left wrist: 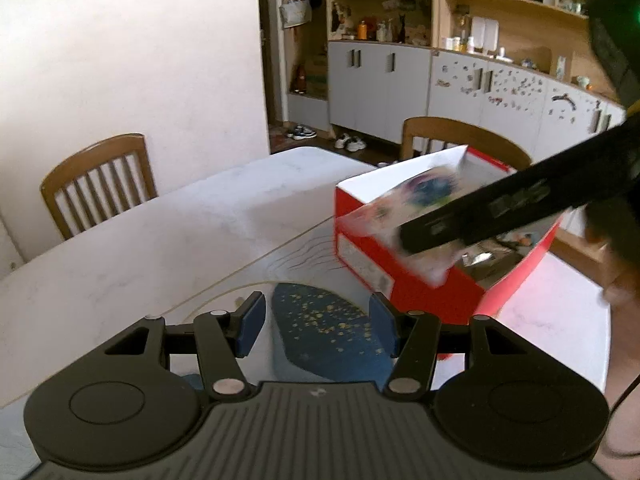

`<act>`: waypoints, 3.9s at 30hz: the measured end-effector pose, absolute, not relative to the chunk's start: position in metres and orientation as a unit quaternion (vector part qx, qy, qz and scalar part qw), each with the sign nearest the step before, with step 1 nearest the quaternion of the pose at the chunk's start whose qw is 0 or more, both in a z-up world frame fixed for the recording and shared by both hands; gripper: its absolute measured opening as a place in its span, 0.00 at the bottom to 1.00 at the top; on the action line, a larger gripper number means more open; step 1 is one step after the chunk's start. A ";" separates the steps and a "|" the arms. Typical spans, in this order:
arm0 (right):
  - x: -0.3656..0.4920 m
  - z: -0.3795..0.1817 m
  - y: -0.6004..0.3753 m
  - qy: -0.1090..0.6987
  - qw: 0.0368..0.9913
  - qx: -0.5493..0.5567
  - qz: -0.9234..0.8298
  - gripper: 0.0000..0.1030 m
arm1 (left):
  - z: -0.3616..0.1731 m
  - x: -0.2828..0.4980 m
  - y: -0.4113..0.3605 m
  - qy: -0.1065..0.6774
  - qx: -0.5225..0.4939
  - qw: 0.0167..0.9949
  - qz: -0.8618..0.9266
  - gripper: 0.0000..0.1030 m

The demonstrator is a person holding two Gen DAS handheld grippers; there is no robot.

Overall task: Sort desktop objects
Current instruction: 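Carry the black pack and cream bun with both tools into the red shoebox, then open the left tool to drop the black pack while the right tool releases the bun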

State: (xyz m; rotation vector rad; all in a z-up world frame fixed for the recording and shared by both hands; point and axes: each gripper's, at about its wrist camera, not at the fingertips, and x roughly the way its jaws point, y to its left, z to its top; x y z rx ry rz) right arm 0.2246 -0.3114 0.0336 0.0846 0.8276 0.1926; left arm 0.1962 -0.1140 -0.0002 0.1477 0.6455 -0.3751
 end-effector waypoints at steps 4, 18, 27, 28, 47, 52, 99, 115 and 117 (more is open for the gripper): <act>0.222 0.034 -0.330 0.401 0.911 0.042 0.087 0.63 | -0.020 0.199 -0.104 0.351 0.049 0.921 -0.162 0.55; 0.212 0.029 -0.363 0.404 0.911 0.043 0.066 0.63 | -0.067 0.184 -0.089 0.369 0.078 0.912 -0.159 0.76; 0.206 0.021 -0.365 0.416 0.907 0.038 0.048 0.63 | -0.100 0.202 -0.094 0.386 0.092 0.902 -0.170 0.84; 0.205 0.019 -0.365 0.417 0.907 0.036 0.046 0.63 | -0.103 0.204 -0.093 0.388 0.089 0.902 -0.168 0.84; 0.214 0.018 -0.369 0.423 0.905 0.030 0.034 0.63 | -0.112 0.214 -0.084 0.397 0.060 0.903 -0.152 0.51; 0.219 0.021 -0.372 0.420 0.906 0.032 0.034 0.63 | -0.104 0.215 -0.084 0.398 0.049 0.903 -0.154 0.49; 0.245 0.020 -0.510 0.422 0.903 0.021 0.072 0.63 | 0.008 0.304 -0.276 0.374 0.062 0.891 -0.250 0.49; 0.297 -0.020 -0.502 0.454 0.888 -0.020 0.072 0.63 | -0.036 0.361 -0.313 0.447 0.121 0.855 -0.233 0.49; 0.302 -0.026 -0.502 0.462 0.884 -0.020 0.072 0.63 | -0.041 0.364 -0.314 0.455 0.121 0.851 -0.233 0.49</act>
